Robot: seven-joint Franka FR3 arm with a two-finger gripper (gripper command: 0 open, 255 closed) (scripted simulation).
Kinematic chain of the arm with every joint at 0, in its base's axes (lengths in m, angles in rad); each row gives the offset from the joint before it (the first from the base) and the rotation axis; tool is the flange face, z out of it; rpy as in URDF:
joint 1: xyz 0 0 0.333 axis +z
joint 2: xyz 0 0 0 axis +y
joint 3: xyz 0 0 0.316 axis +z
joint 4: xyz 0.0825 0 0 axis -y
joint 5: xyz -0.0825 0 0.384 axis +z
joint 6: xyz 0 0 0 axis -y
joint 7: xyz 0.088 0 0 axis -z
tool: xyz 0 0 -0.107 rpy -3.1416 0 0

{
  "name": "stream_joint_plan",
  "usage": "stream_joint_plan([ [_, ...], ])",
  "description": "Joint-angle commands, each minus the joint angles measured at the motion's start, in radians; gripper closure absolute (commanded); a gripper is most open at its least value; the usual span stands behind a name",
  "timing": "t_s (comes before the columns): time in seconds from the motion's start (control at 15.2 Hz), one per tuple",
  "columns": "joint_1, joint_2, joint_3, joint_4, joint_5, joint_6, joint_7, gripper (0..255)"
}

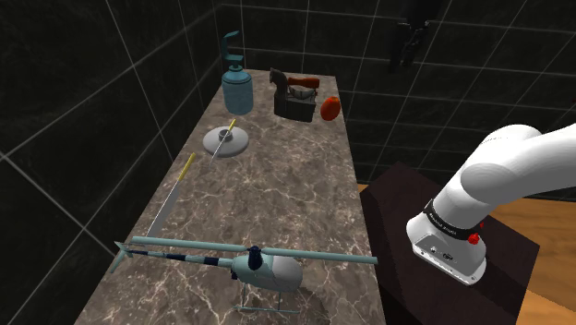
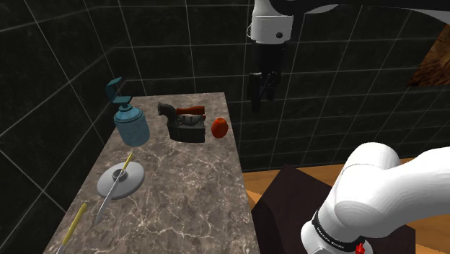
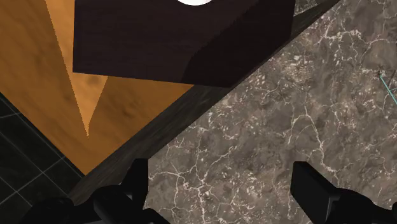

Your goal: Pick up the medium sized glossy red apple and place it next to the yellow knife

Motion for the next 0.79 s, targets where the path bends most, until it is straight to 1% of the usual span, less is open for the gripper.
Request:
stream_joint_plan([
  [0.0,0.0,0.0,0.0,0.0,0.0,0.0,0.0,0],
  [0.33,-0.016,0.136,-0.004,-0.015,-0.022,0.158,0.005,0],
  [0.73,-0.036,0.325,-0.012,0.012,-0.048,0.33,0.017,0],
])
